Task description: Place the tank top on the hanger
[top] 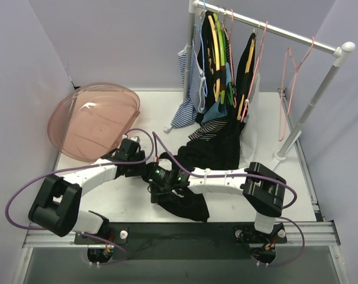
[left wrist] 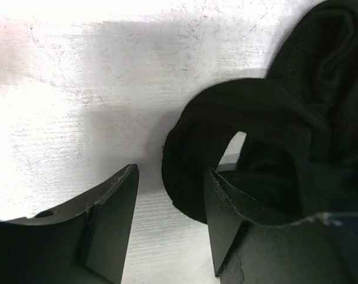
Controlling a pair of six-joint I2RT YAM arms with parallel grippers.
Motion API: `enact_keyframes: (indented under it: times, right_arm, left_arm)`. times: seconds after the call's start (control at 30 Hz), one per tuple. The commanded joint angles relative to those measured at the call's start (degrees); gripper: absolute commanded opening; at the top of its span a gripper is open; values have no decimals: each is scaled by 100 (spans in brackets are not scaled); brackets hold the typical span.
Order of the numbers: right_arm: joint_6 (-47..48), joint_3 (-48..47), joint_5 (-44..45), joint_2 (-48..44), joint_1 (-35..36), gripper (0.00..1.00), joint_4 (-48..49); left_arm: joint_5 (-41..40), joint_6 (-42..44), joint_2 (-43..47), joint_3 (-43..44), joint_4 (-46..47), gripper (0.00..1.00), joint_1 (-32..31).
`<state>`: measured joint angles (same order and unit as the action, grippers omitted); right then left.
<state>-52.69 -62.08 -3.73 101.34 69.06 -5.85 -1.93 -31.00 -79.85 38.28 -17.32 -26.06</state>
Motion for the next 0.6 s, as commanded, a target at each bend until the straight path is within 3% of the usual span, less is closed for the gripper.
enact_keyframes:
  times: [0.0, 0.3, 0.43, 0.47, 0.53, 0.57]
  right_arm:
    - [-321, -690, 592, 263, 55, 43, -1101]
    - [-567, -946, 522, 623, 90, 45, -2148]
    - [-681, -805, 478, 738, 213, 43, -2149]
    - [-682, -805, 478, 755, 222, 42, -2149]
    - [-647, -875, 469, 817, 222, 26, -2175]
    - [-638, -902, 461, 843, 222, 24, -2184]
  left_arm:
    - [193, 59, 259, -146, 308, 58, 110]
    - [483, -169, 690, -488, 396, 63, 286]
    - [527, -248, 787, -602, 466, 64, 339]
    - [554, -274, 796, -611, 501, 63, 348]
    - [571, -283, 752, -620, 545, 64, 365]
    - [632, -301, 726, -594, 589, 63, 374]
